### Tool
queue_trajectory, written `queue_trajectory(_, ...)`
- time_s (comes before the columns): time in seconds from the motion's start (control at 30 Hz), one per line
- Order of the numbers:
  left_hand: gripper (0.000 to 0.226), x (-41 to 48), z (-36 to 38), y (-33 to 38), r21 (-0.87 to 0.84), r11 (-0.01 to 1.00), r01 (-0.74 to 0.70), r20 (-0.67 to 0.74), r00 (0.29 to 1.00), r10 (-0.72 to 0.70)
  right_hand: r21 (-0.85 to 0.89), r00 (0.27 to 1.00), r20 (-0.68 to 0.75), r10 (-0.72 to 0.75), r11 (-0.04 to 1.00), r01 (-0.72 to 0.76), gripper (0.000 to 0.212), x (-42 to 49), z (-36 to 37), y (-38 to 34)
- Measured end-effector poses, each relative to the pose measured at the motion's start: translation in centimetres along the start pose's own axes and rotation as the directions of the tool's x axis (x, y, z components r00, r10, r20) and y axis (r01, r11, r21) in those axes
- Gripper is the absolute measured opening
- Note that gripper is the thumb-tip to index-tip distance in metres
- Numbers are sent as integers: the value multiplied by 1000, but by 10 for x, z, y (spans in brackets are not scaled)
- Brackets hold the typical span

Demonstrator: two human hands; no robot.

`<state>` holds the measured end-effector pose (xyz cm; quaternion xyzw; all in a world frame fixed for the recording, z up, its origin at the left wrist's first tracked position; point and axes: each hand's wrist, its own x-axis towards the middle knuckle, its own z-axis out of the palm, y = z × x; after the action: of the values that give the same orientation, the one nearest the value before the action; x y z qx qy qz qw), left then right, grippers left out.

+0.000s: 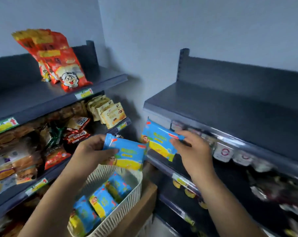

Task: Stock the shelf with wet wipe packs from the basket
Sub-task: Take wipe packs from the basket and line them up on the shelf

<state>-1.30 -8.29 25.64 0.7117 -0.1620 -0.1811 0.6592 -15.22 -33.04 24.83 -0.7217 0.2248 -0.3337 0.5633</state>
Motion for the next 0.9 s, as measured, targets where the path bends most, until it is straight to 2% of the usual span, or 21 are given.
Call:
queue_trajectory(0.17, 30, 2, 104, 45, -66, 992, -105, 91, 990, 110, 34, 990, -134, -41, 998, 46, 18, 14, -119, -41)
queue_trajectory(0.4, 29, -2, 259, 83, -152, 970, -190, 239, 945, 223, -58, 953, -270, -138, 990, 127, 18, 15, -273, -58)
queue_trajectory(0.53, 47, -5, 332, 100, -210, 949, -234, 366, 881, 298, -128, 919, -360, -161, 984, 123, 17, 12, -340, -62)
queue_trajectory(0.7, 28, 0, 411, 119, -226, 938, -264, 485, 804, 343, -168, 878, -447, -171, 980, 106, 25, 7, -402, -61)
queue_trajectory(0.9, 25, 2, 505, 137, -167, 947, -274, 662, 681, 314, -288, 784, -587, -204, 957, 34, 16, 4, -469, -52)
